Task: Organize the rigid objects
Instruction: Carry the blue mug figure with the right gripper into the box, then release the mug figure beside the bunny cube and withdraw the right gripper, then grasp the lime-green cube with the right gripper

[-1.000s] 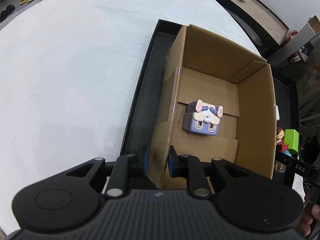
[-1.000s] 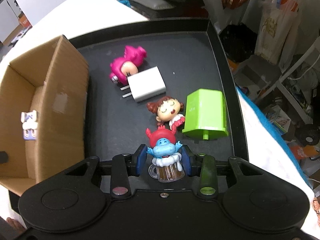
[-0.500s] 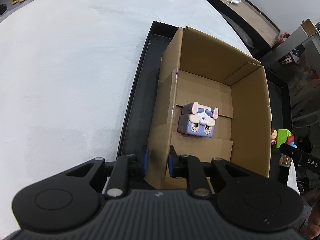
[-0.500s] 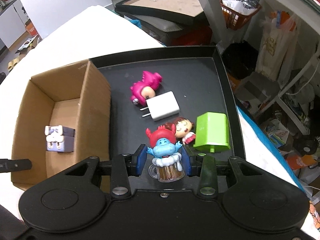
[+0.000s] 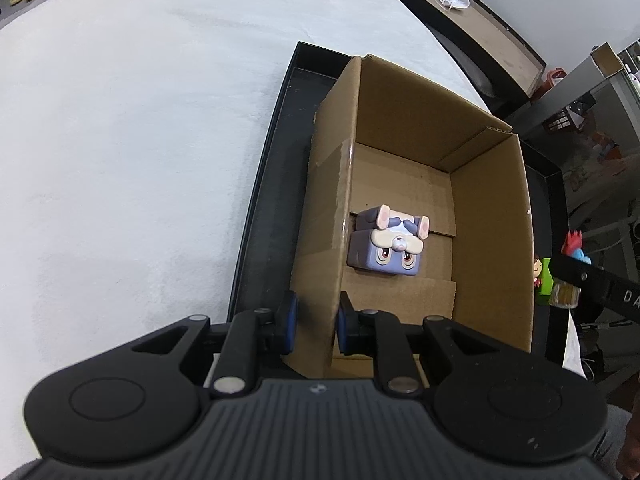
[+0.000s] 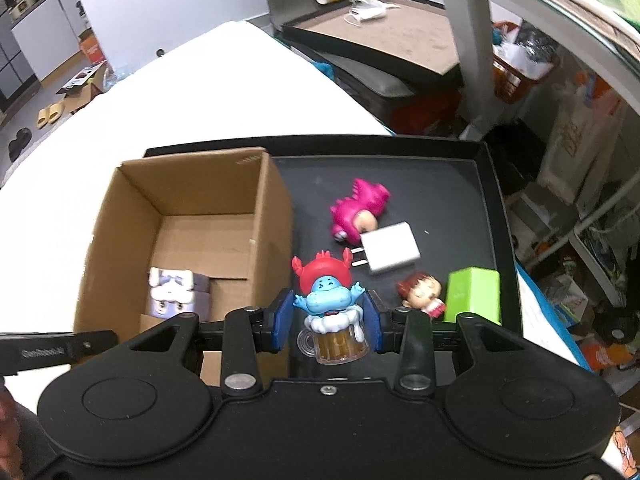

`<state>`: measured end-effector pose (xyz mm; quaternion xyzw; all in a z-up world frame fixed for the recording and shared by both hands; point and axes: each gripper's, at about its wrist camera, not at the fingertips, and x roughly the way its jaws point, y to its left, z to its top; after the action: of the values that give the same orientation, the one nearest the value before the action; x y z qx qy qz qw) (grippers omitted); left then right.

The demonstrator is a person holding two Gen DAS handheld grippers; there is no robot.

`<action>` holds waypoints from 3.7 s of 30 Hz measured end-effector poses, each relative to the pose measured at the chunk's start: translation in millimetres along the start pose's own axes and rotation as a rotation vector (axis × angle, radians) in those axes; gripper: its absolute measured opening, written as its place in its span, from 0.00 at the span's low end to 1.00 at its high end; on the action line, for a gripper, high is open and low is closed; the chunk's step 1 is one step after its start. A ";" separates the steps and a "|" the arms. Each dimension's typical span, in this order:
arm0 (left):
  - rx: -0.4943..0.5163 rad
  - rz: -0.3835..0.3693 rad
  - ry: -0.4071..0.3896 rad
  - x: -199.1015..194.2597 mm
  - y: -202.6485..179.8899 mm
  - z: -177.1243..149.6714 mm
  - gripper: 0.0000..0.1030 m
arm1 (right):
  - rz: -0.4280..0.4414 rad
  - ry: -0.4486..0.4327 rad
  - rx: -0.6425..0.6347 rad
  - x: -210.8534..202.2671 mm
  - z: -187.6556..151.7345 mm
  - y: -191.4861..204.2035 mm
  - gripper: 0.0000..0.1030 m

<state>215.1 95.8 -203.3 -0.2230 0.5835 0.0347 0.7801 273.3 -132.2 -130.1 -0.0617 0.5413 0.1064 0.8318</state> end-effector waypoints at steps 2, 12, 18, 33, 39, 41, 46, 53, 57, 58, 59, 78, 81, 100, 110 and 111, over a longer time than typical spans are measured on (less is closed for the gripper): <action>0.003 -0.002 -0.001 0.4 -0.1 -0.1 0.18 | 0.004 -0.005 -0.012 -2.0 4.2 8.3 0.36; 0.003 -0.014 -0.003 0.5 2.1 -0.1 0.18 | 0.034 -0.031 -0.073 -9.6 22.7 47.7 0.36; 0.006 -0.016 -0.003 0.7 1.6 0.2 0.18 | 0.063 -0.027 -0.088 -4.0 29.7 68.2 0.36; -0.015 -0.041 0.000 1.9 6.2 0.7 0.19 | 0.173 -0.001 -0.088 13.0 38.5 100.3 0.43; -0.021 -0.041 -0.006 2.2 6.8 1.1 0.19 | 0.159 -0.023 -0.098 6.9 35.2 94.2 0.48; -0.019 -0.040 -0.006 2.4 6.9 1.0 0.19 | 0.149 -0.029 -0.096 4.3 33.6 89.0 0.50; -0.015 -0.040 -0.006 1.8 7.5 1.1 0.19 | 0.138 -0.035 -0.044 -4.6 27.9 67.4 0.53; -0.012 -0.040 -0.010 0.2 7.3 -0.2 0.19 | 0.114 -0.047 0.015 -16.7 16.7 36.3 0.58; -0.011 -0.040 -0.010 -0.8 6.6 0.1 0.19 | 0.091 -0.053 0.047 -19.9 11.0 15.5 0.60; -0.009 -0.038 -0.011 -0.9 6.1 -0.1 0.19 | 0.084 -0.052 0.056 -20.0 9.7 9.3 0.60; -0.008 -0.036 -0.012 -1.2 5.7 -0.1 0.19 | 0.073 -0.052 0.066 -20.0 8.5 2.5 0.60; -0.002 -0.005 -0.025 -3.9 -0.6 -2.2 0.18 | 0.005 -0.013 0.255 -6.0 -6.5 -88.8 0.60; -0.004 0.000 -0.026 -3.9 -0.5 -2.2 0.18 | 0.003 0.009 0.269 1.8 -8.8 -94.9 0.60; -0.001 0.023 -0.018 -0.8 -3.4 -1.2 0.18 | -0.027 0.065 0.363 41.9 -24.1 -138.3 0.59; -0.005 0.024 -0.015 0.4 -3.1 -0.3 0.18 | -0.033 0.086 0.394 64.5 -25.4 -150.7 0.42; -0.005 0.024 -0.016 0.3 -3.2 -0.5 0.18 | -0.030 0.085 0.393 65.3 -24.7 -150.8 0.42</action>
<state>215.8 92.6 -202.7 -0.2176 0.5798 0.0472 0.7837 313.7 -276.7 -201.7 0.0894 0.5855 -0.0163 0.8056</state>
